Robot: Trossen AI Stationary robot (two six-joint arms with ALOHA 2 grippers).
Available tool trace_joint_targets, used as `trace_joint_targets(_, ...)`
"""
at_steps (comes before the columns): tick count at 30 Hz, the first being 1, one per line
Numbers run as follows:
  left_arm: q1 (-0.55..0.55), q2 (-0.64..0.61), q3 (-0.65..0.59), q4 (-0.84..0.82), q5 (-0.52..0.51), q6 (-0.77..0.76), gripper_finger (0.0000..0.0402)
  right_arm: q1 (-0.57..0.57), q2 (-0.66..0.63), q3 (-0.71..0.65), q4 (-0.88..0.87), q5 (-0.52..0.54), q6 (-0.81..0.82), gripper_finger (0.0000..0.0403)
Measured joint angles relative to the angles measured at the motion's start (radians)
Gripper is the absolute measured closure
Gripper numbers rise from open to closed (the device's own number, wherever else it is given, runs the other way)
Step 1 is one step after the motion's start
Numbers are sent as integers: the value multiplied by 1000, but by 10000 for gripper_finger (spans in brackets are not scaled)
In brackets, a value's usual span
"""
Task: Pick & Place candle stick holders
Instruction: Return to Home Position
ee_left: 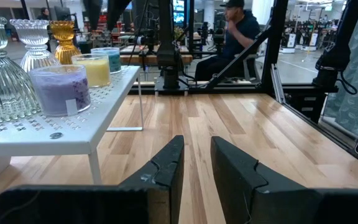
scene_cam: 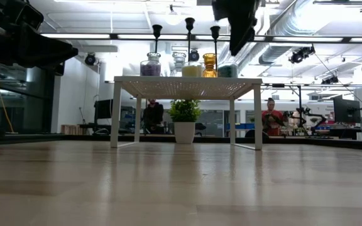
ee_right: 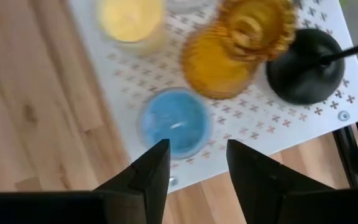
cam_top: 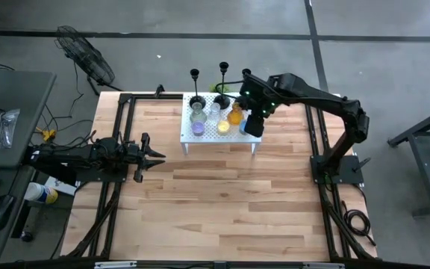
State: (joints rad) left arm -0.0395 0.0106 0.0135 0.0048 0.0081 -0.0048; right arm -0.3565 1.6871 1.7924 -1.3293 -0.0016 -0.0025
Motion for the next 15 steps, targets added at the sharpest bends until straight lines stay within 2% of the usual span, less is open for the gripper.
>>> trace_joint_targets(11, 0, 0, 0, 0, 0, 0, 325, 113, -91, -1, 19, -3, 8, 251)
trace_joint_targets(15, 0, 0, 0, 0, 0, 0, 325, 149, -143, -64, 101, -5, 1, 251)
